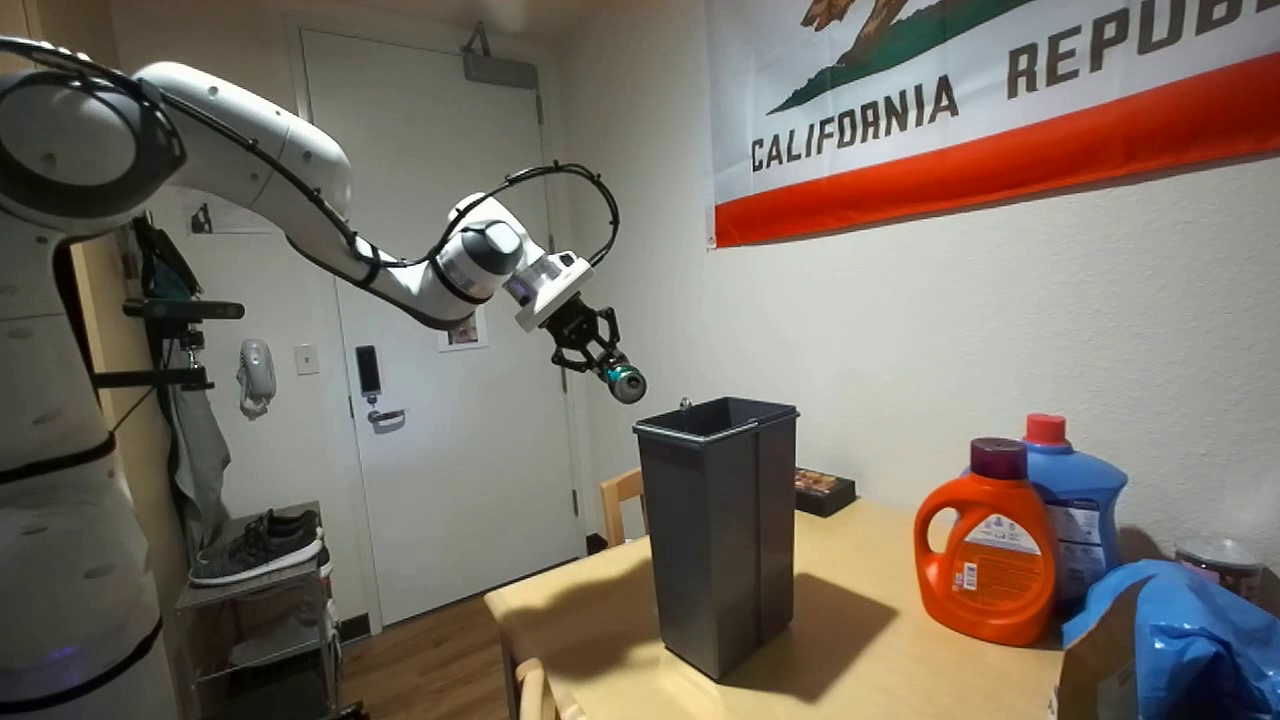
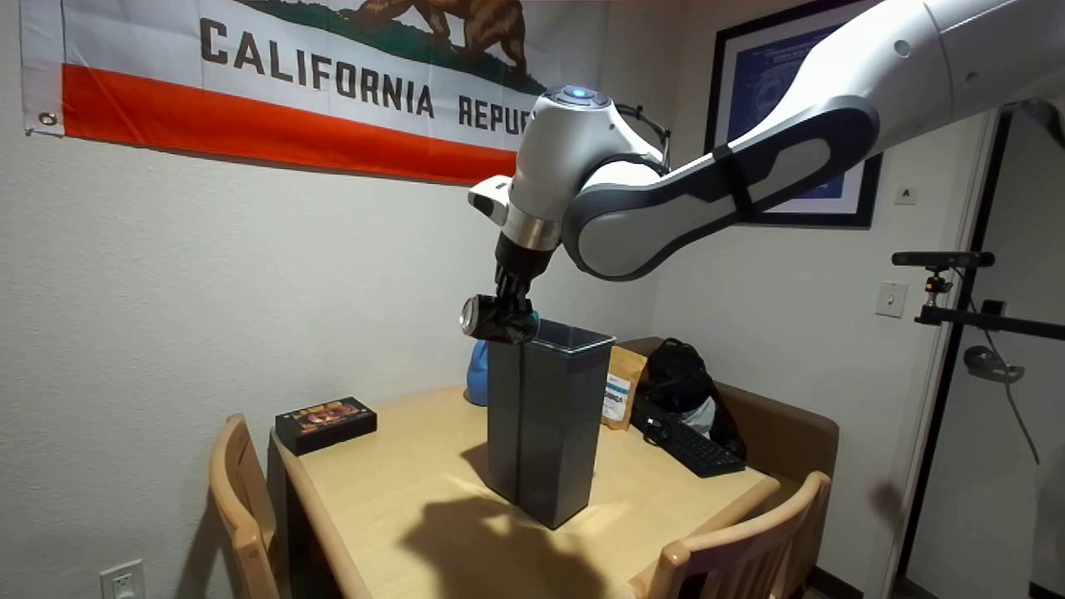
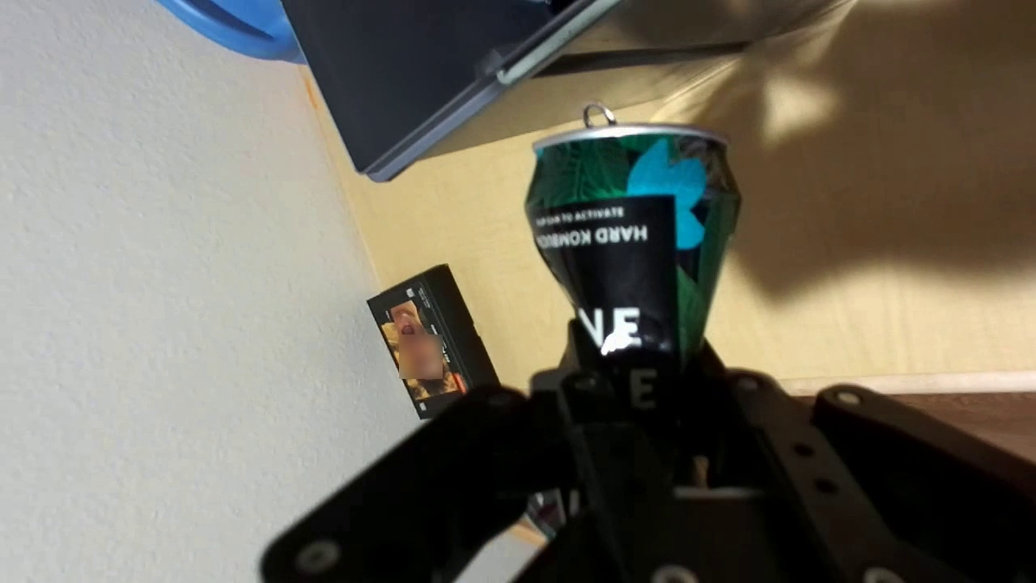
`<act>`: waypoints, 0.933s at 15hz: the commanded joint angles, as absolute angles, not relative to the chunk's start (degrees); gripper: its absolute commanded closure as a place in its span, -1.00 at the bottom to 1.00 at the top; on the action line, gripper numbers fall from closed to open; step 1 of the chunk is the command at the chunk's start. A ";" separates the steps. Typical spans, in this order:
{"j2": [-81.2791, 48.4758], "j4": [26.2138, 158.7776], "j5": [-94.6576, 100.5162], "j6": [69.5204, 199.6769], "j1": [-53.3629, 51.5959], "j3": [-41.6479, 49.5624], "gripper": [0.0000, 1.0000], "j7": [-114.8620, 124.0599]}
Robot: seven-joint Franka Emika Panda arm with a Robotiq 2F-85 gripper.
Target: Pick the drink can and throw it in the bin
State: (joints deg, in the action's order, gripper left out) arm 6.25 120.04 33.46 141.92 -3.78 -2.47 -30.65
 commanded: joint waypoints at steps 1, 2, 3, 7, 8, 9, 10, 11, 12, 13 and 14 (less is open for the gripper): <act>9.52 123.40 33.98 144.88 -2.61 -1.92 0.88 -26.56; 9.80 123.70 33.94 145.33 -2.33 -1.69 0.88 -25.78; 10.17 124.07 33.56 145.89 -2.02 -1.24 0.88 -25.29; 11.65 125.35 33.24 147.86 -0.58 0.26 0.88 -23.47; 12.05 125.69 32.98 148.39 -0.30 0.70 0.88 -23.43; 12.52 126.02 32.70 148.97 0.10 1.16 0.88 -23.25; 12.86 126.21 32.43 149.32 0.37 1.57 0.88 -23.17; 13.22 126.47 31.91 149.80 0.63 2.03 0.88 -23.46; 13.48 126.66 31.42 150.22 0.88 2.41 0.88 -23.78; 13.67 126.78 30.94 150.46 1.07 2.73 0.88 -24.09; 13.53 126.62 30.24 150.45 1.07 3.10 0.88 -24.87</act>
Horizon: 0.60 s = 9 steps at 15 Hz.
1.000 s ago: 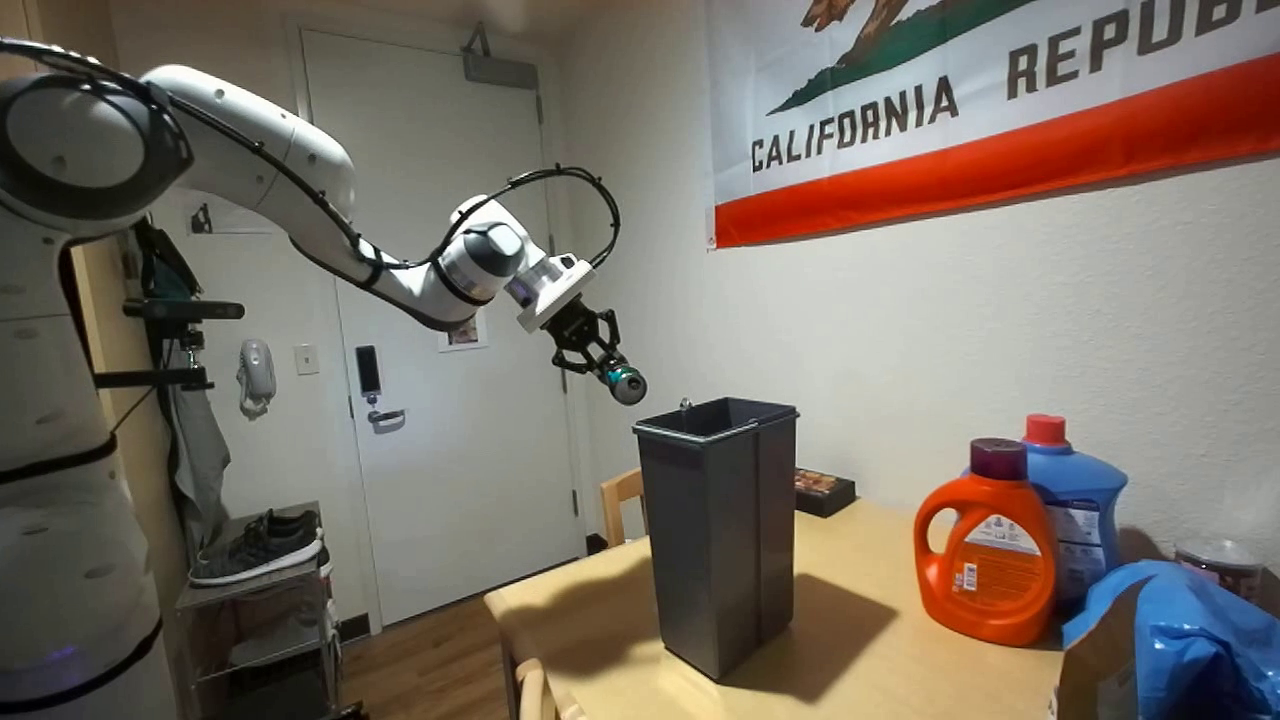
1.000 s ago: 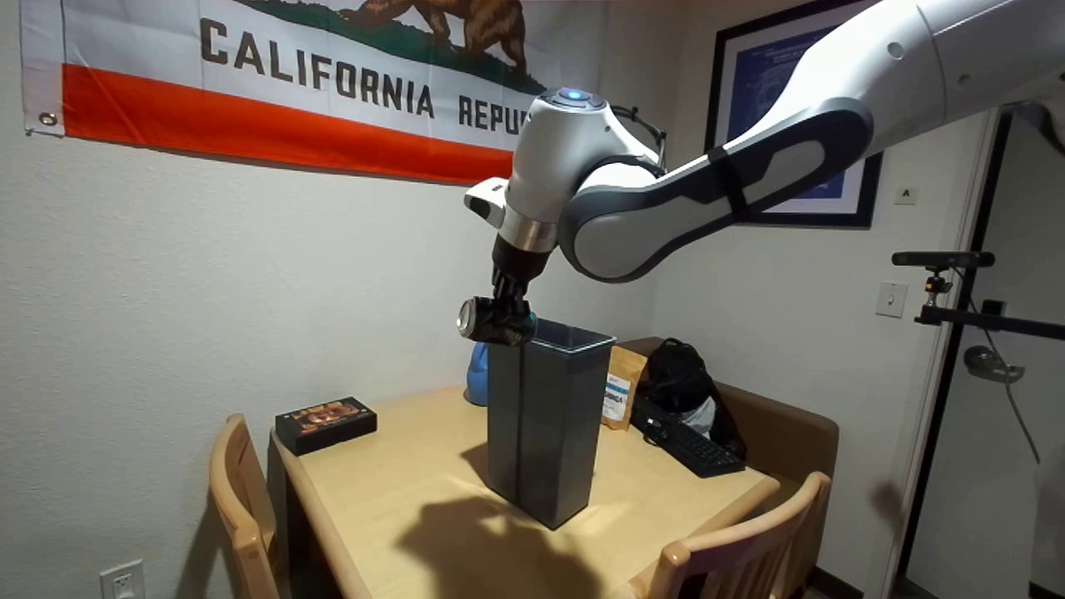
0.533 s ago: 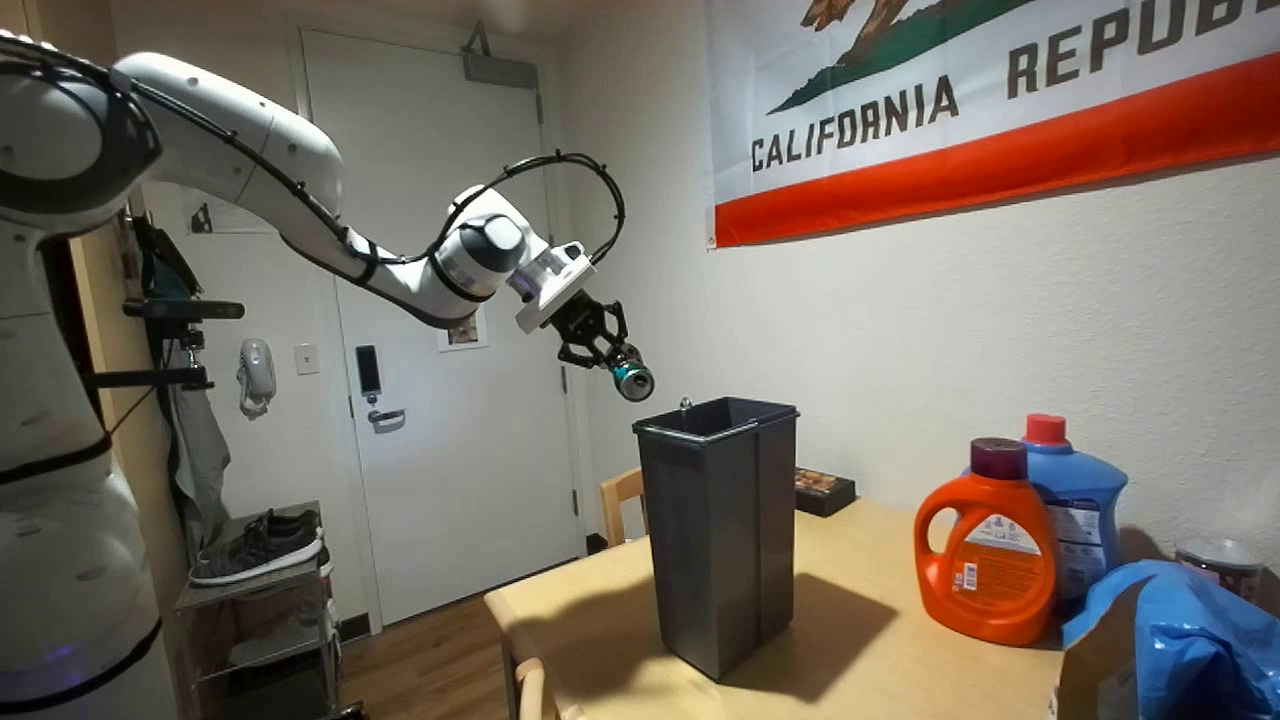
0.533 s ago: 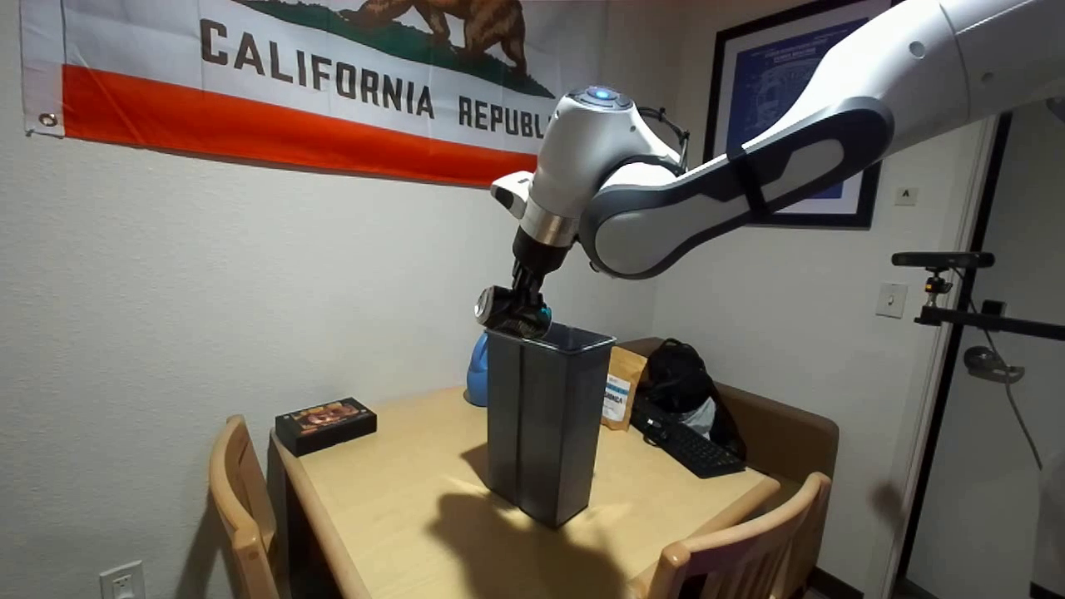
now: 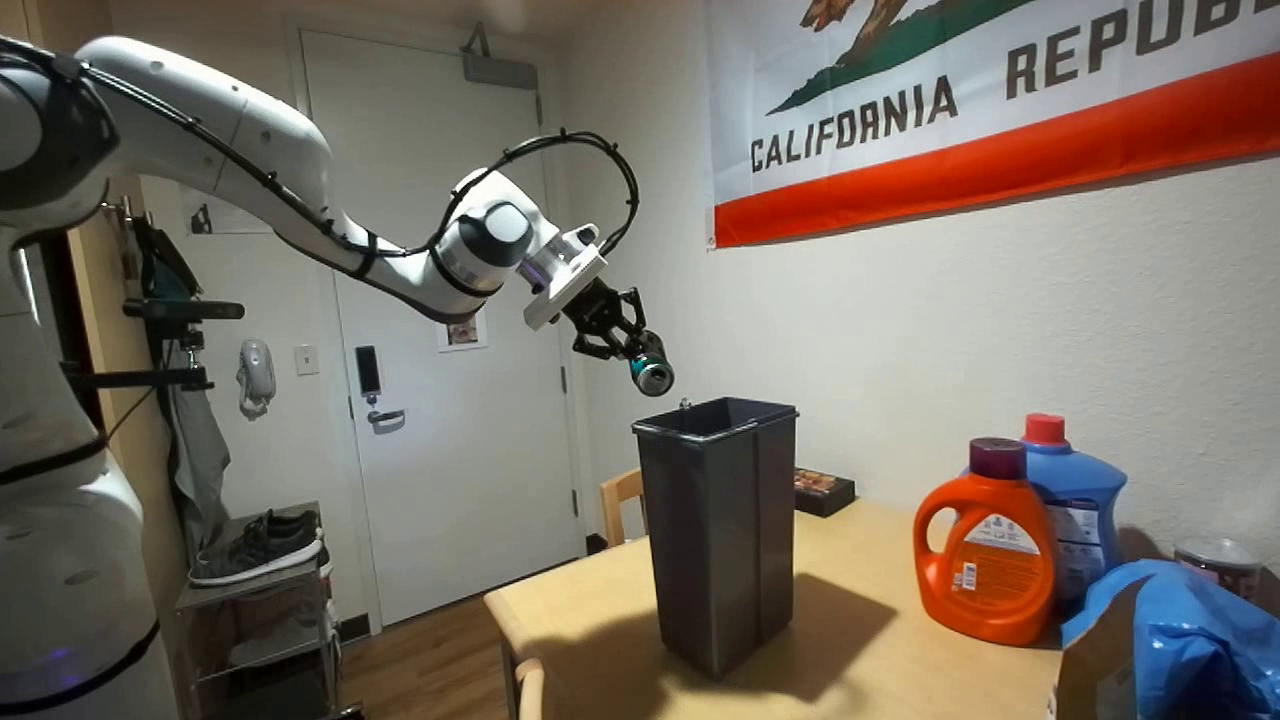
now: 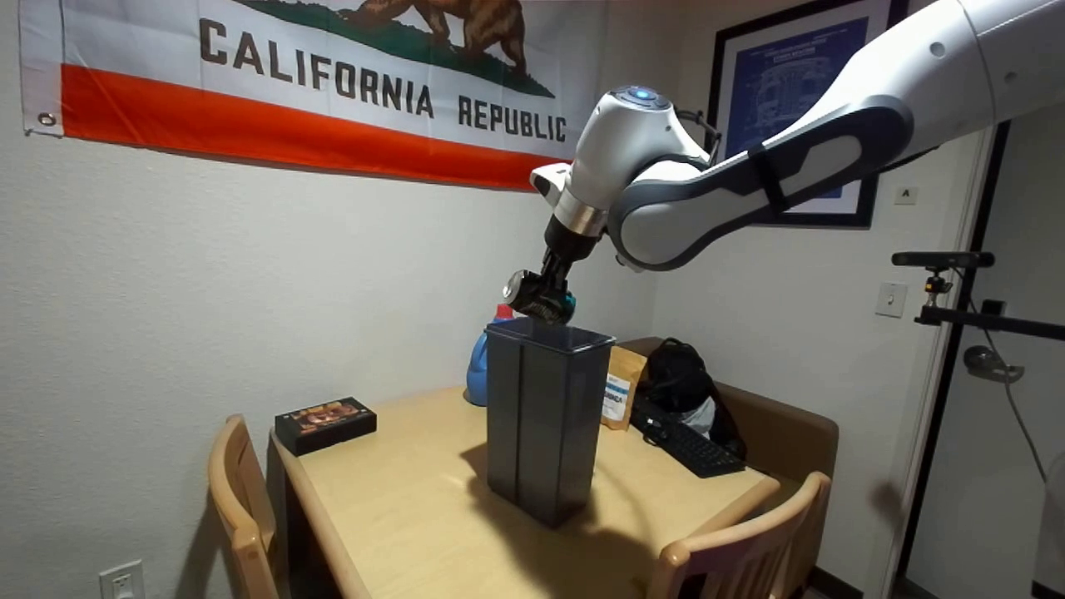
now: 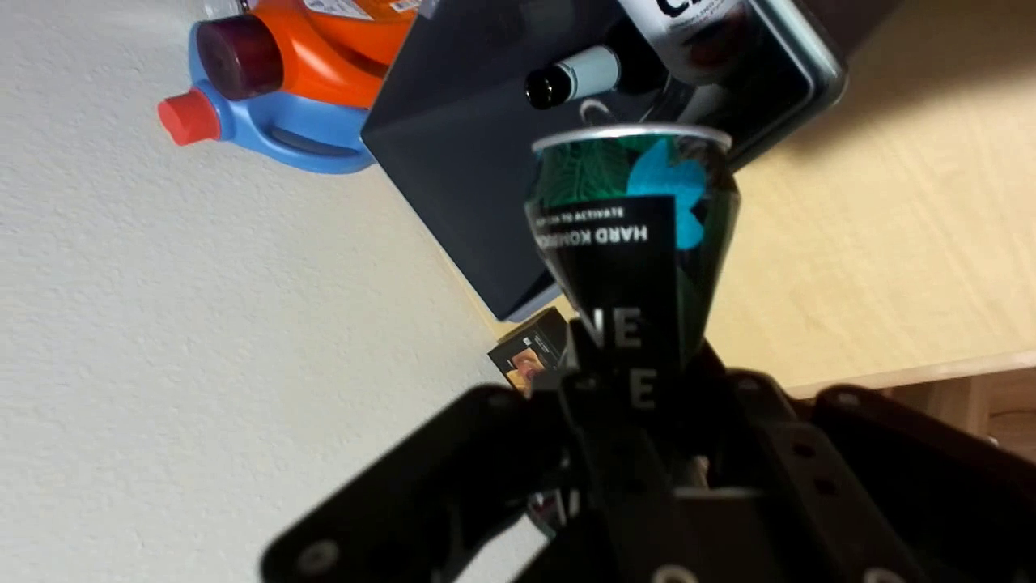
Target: Pick the drink can and throw it in the bin
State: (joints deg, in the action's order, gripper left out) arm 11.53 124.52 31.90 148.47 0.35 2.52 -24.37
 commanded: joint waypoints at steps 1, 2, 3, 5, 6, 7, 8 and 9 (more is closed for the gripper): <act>13.27 126.36 29.50 150.23 1.04 3.38 0.88 -25.28; 12.56 125.81 28.09 149.83 0.81 3.72 0.88 -26.30; 11.99 125.25 27.07 149.20 0.79 3.86 0.88 -26.55; 10.22 123.89 24.24 148.32 0.70 4.46 0.88 -27.53; 9.32 123.25 22.50 148.04 0.61 4.86 0.88 -28.36; 8.72 122.94 20.09 148.10 0.35 5.36 0.88 -29.73; 8.18 122.37 17.88 147.80 0.36 5.78 0.88 -30.88; 7.76 121.87 16.09 147.53 0.49 6.08 0.88 -31.74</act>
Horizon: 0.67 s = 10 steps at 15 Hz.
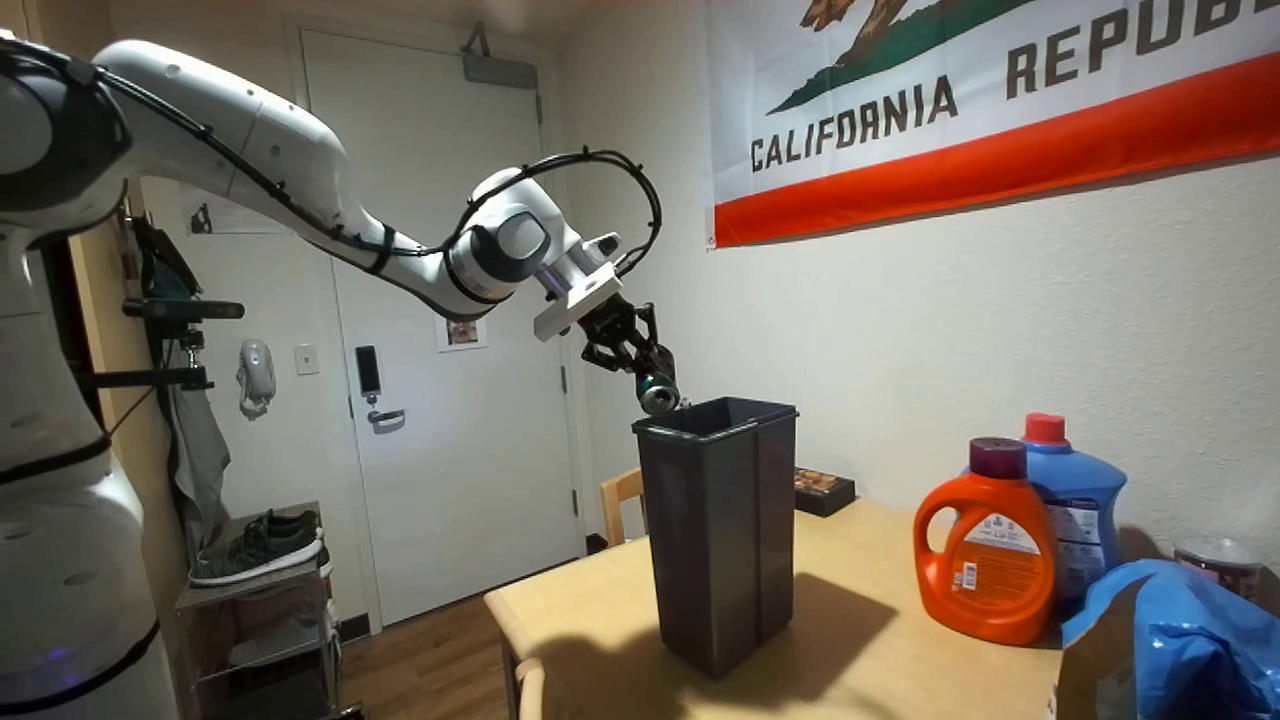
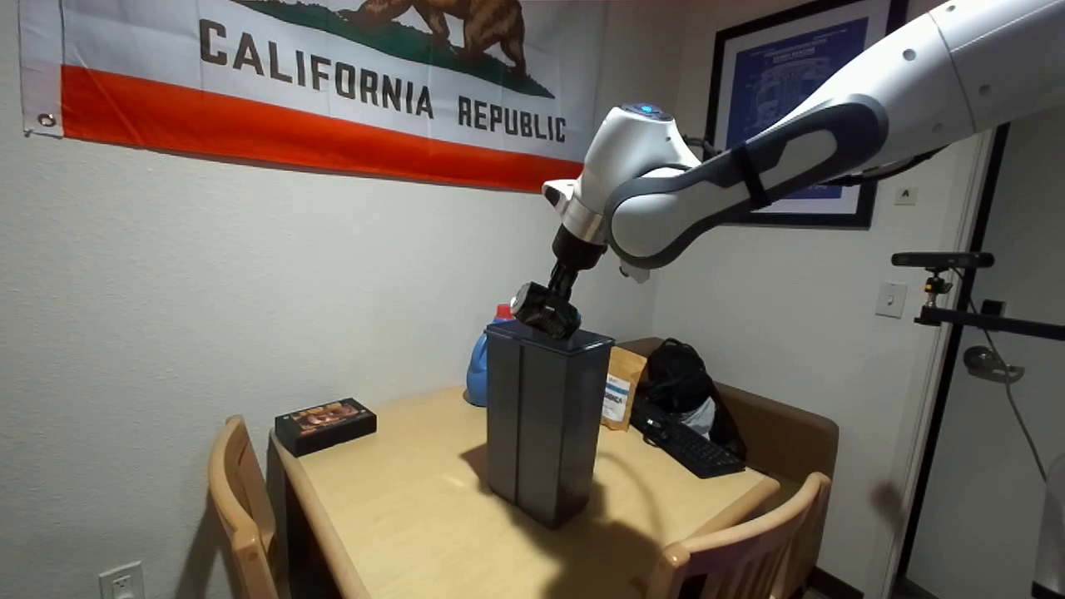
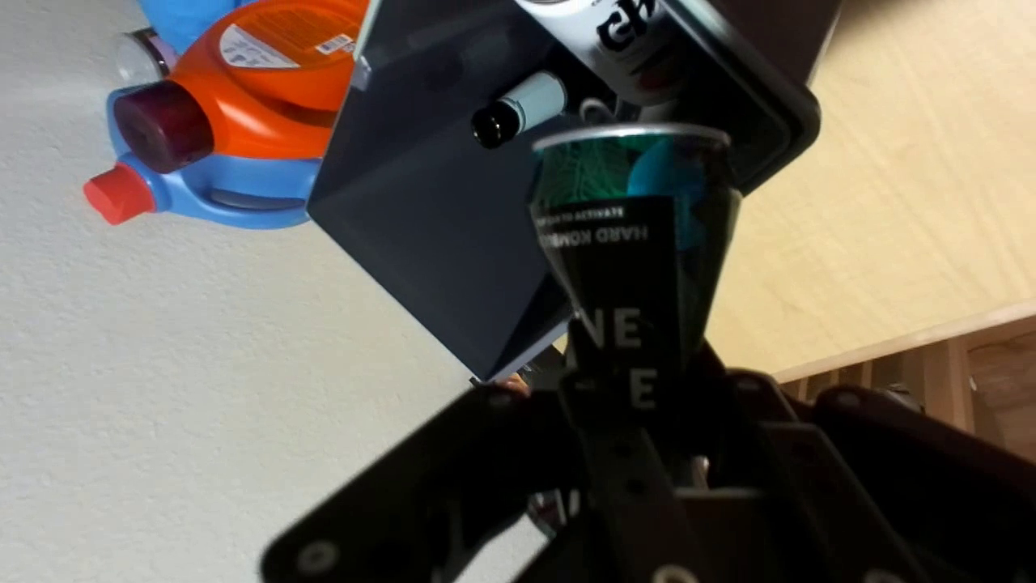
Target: Pick the drink can and throw it in the bin
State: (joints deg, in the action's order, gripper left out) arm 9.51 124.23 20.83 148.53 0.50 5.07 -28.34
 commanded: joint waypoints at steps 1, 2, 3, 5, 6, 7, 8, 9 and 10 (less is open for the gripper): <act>7.49 121.38 14.40 147.21 0.69 6.45 0.88 -32.52; 7.25 120.94 12.87 147.03 0.82 6.80 0.88 -33.38; 7.19 120.51 11.72 146.75 1.07 7.12 0.88 -33.81; 7.09 119.57 9.44 146.30 1.37 7.88 0.88 -34.87; 6.91 119.02 8.50 145.86 1.61 8.16 0.88 -35.13; 6.55 118.40 7.71 145.30 1.77 8.35 0.88 -35.61; 5.89 117.69 6.72 144.60 1.79 8.60 0.88 -36.15; 5.22 117.07 5.87 144.02 1.81 8.81 0.88 -36.61; 4.25 116.23 4.95 143.15 1.89 8.92 0.88 -37.24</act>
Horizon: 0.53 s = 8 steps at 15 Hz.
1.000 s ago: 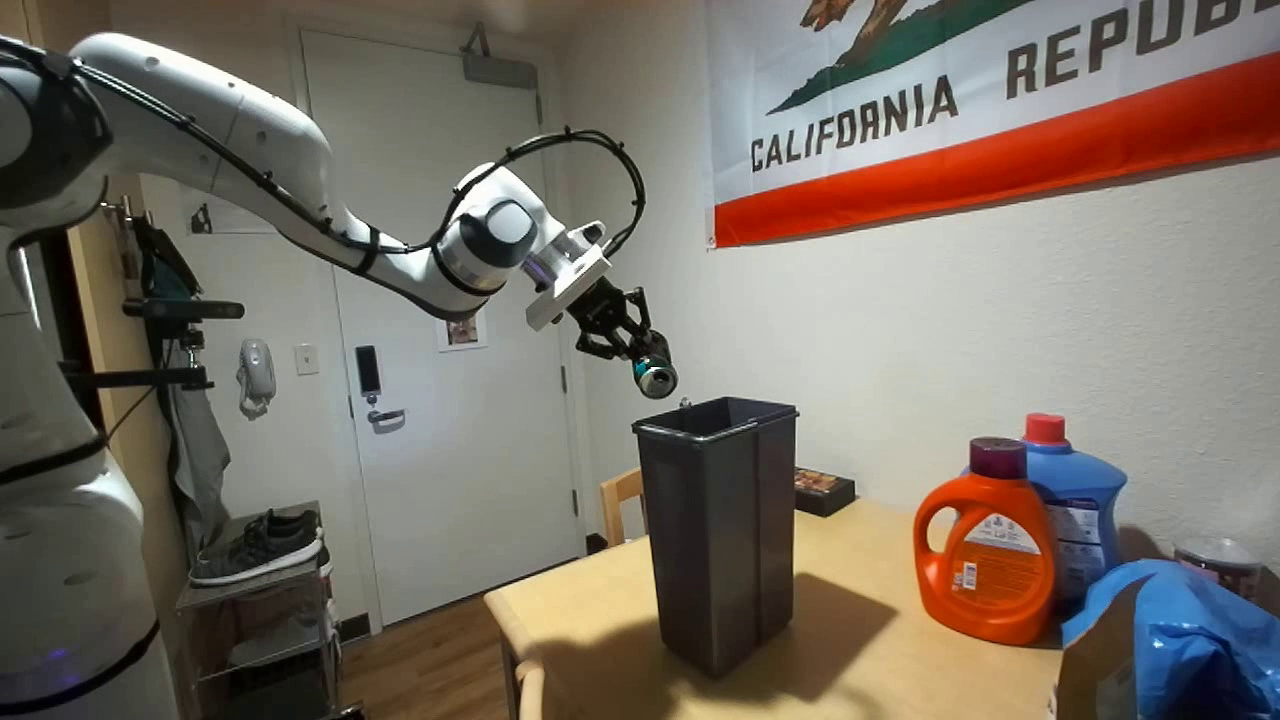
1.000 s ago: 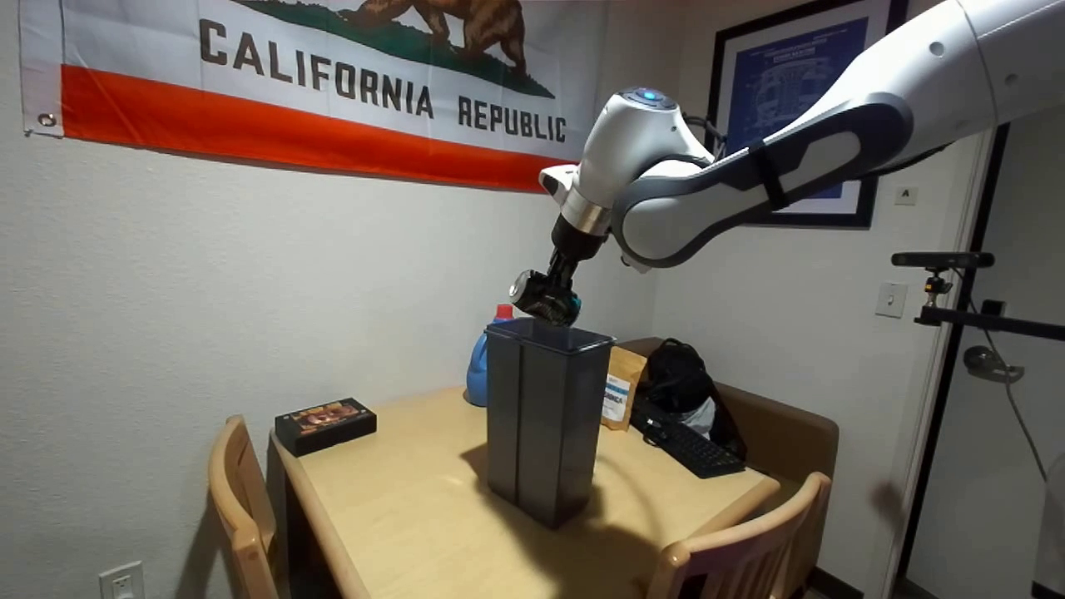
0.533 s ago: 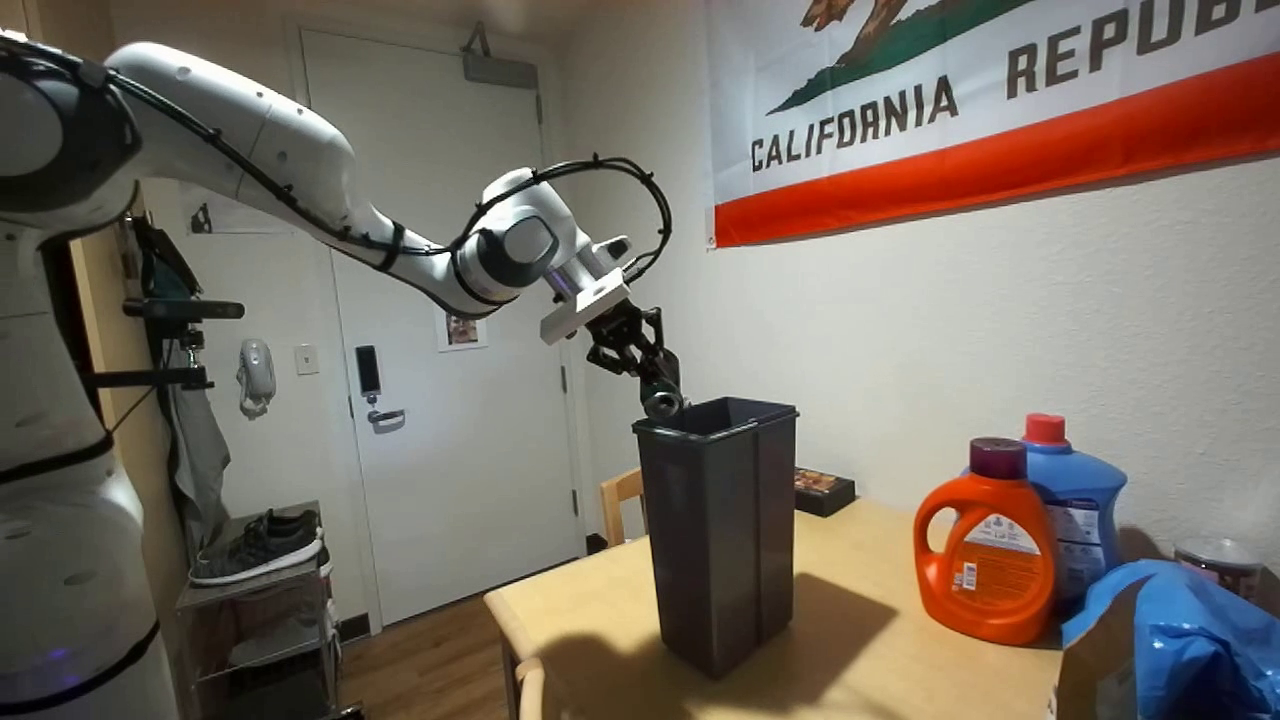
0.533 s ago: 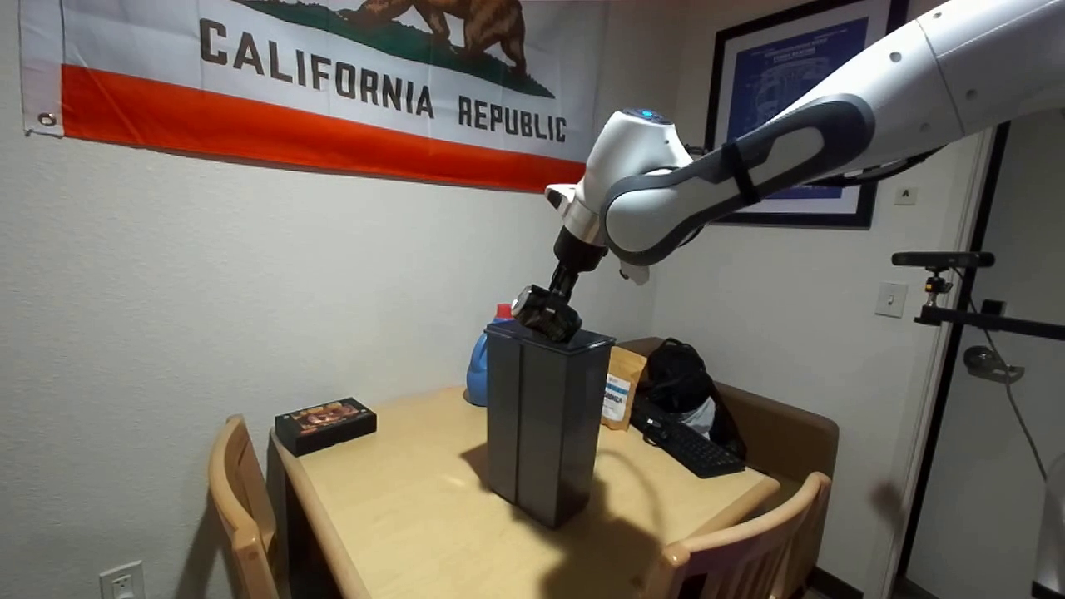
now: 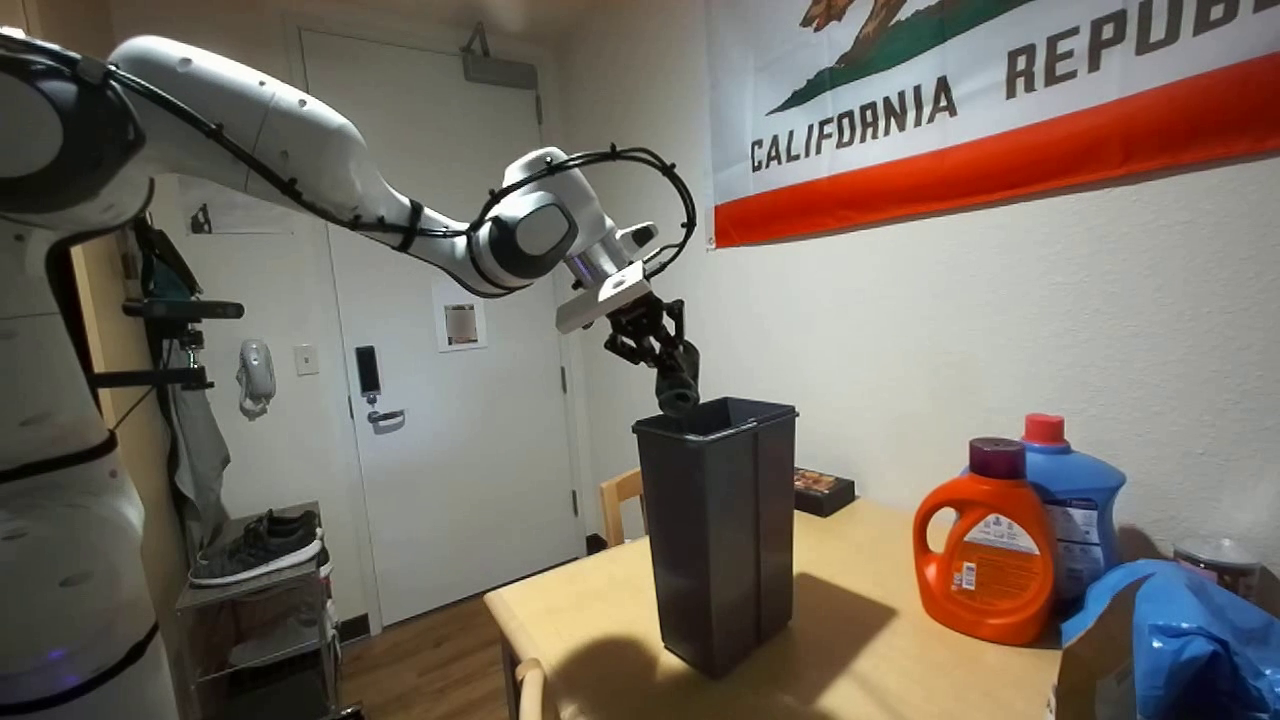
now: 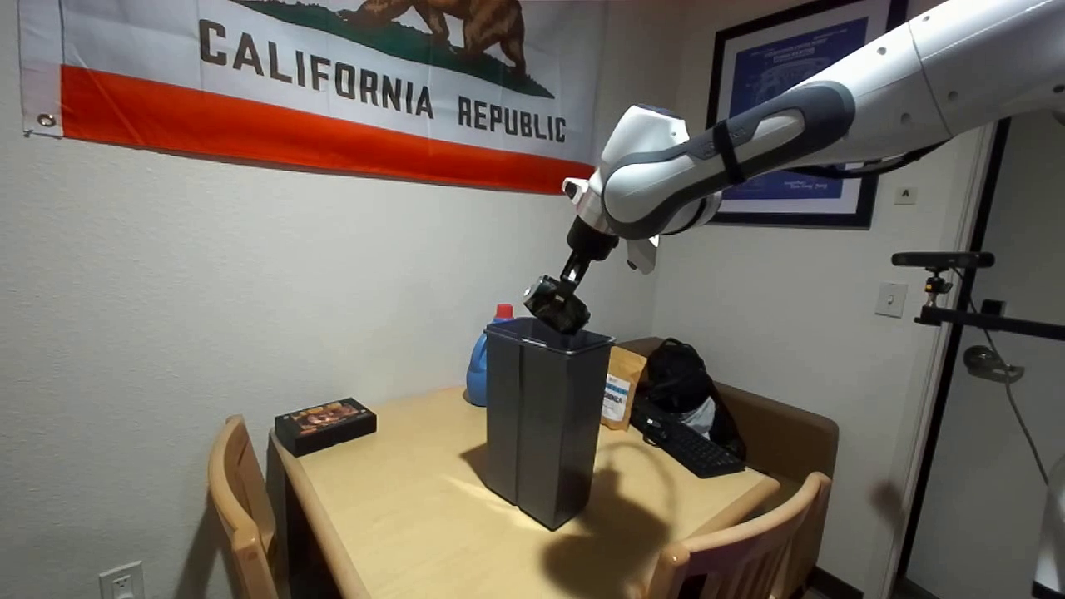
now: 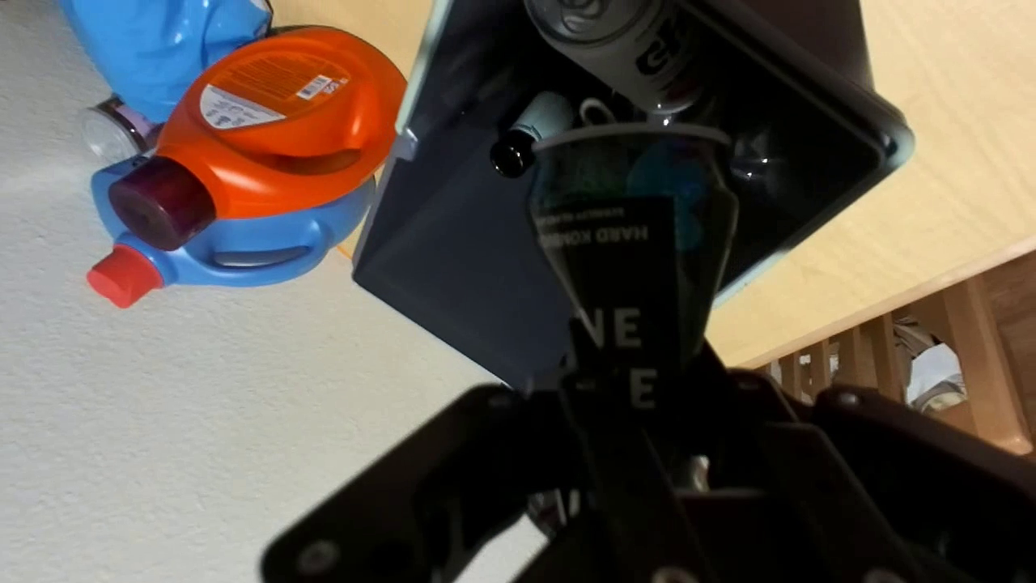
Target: Pick the drink can and throw it in the bin
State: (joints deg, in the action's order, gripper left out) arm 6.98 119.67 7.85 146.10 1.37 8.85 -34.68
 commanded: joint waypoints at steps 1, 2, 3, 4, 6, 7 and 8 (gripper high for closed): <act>3.03 115.33 3.86 142.20 1.99 8.95 0.88 -37.87; 1.97 114.58 1.79 141.48 1.98 8.97 0.88 -39.77; 0.48 113.56 -1.08 140.54 2.00 8.91 0.88 -42.15; -0.92 112.56 -3.08 139.43 2.30 8.66 0.88 -43.86; -3.51 110.23 -6.10 137.49 3.21 8.12 0.88 -46.33; -4.34 108.93 -7.02 136.30 3.65 7.96 0.88 -47.11; -5.14 108.00 -7.62 135.09 4.16 7.84 0.88 -47.55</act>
